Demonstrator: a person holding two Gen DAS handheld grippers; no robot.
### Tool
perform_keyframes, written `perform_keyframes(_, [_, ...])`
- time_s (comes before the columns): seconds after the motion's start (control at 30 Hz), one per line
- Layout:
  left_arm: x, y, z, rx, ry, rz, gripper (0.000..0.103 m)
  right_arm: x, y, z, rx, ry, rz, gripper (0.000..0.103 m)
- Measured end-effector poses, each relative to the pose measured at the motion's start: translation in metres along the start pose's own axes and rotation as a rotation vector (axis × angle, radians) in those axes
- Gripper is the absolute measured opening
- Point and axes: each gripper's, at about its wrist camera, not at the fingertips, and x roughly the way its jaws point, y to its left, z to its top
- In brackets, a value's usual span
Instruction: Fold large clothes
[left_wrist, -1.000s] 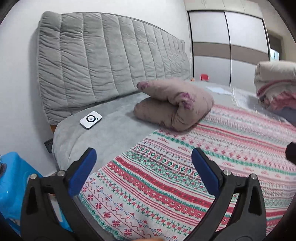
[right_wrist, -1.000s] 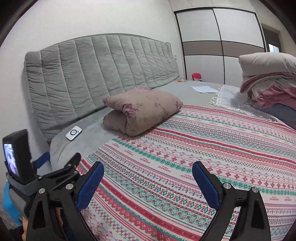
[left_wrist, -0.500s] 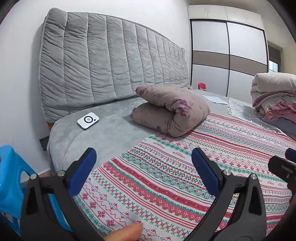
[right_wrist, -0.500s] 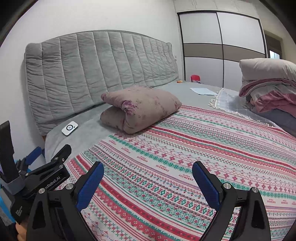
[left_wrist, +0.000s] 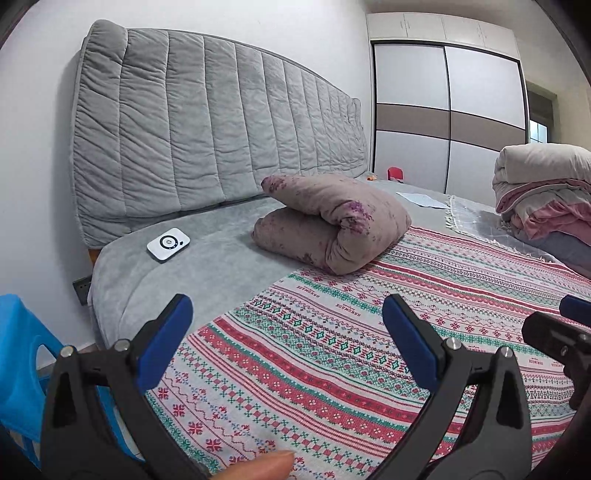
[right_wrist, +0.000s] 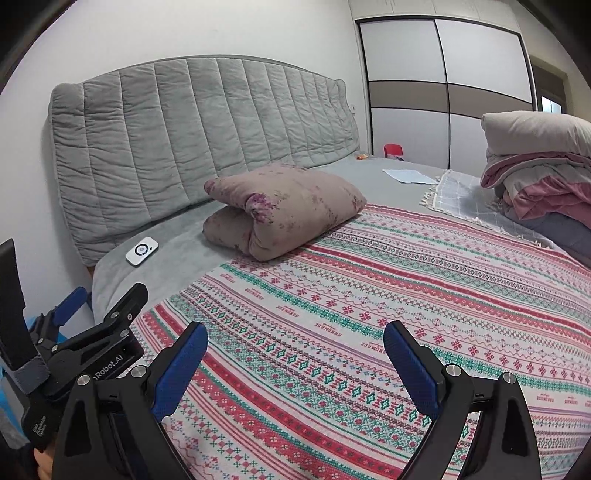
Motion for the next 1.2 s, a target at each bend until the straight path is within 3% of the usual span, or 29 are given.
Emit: perform_keyframes(1.2, [-0.0053,-0.0066,0.0005,0.021,-0.022,-0.005,0.102,0.0055,0.0019,-0.0056,-0.022,0.017,-0.023,0.097])
